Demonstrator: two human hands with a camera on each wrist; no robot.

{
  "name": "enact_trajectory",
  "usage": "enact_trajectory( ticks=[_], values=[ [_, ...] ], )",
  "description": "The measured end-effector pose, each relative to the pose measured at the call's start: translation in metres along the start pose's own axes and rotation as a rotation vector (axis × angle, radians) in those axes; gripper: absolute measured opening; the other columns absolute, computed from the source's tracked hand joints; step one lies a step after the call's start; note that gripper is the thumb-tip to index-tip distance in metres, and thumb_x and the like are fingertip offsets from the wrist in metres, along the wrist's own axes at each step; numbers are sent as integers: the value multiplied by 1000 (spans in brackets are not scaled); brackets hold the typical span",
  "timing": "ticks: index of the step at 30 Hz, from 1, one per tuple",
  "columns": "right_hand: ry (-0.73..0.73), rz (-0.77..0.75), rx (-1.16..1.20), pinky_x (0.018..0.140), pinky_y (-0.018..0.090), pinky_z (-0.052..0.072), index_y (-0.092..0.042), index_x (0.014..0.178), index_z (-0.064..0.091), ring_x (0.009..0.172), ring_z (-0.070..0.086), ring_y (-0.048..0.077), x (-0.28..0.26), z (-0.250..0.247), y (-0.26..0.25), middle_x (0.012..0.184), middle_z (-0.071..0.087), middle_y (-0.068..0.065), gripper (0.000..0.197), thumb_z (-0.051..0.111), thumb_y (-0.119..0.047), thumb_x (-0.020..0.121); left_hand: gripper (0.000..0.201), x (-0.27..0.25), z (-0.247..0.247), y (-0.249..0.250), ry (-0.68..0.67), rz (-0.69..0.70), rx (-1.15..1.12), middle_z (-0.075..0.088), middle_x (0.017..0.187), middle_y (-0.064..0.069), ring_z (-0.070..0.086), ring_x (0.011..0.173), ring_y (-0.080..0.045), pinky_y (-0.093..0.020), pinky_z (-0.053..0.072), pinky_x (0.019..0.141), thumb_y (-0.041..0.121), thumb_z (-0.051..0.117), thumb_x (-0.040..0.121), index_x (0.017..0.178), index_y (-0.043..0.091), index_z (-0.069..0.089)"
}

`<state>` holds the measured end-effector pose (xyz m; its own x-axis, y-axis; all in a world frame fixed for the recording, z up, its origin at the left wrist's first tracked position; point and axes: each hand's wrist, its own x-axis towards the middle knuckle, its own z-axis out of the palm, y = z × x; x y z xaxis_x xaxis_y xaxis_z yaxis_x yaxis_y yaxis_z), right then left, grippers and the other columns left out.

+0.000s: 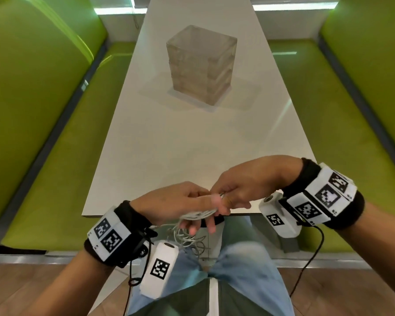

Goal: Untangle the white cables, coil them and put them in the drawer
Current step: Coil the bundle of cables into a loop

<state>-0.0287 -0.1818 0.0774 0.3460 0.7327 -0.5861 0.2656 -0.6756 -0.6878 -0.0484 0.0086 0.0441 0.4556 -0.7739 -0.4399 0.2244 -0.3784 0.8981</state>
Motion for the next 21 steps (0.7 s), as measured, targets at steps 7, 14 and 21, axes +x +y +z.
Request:
enact_trajectory(
  ticks=[7,14,21],
  values=[
    [247,-63,147,52,17,39,-17,92,56,54,53,6,2,10,8,67,58,-6,3,56,-20,94,33,-3,-6,-2,127,-17,-32,49,52,0,35,37,-9,-17,29,39,42,54,88,83,11,66],
    [506,-155,-47,71,15,42,-11,120,55,77,54,12,10,22,18,91,58,10,28,56,-17,93,35,0,-6,-5,155,6,-31,42,51,1,30,39,-9,-17,25,38,36,47,97,79,8,58],
    [706,-176,-656,78,36,45,-15,92,64,98,54,24,11,35,25,107,58,6,31,46,-40,90,35,0,-2,-7,117,42,-77,38,49,6,26,37,-5,-15,21,38,35,47,97,78,8,56]
  ],
)
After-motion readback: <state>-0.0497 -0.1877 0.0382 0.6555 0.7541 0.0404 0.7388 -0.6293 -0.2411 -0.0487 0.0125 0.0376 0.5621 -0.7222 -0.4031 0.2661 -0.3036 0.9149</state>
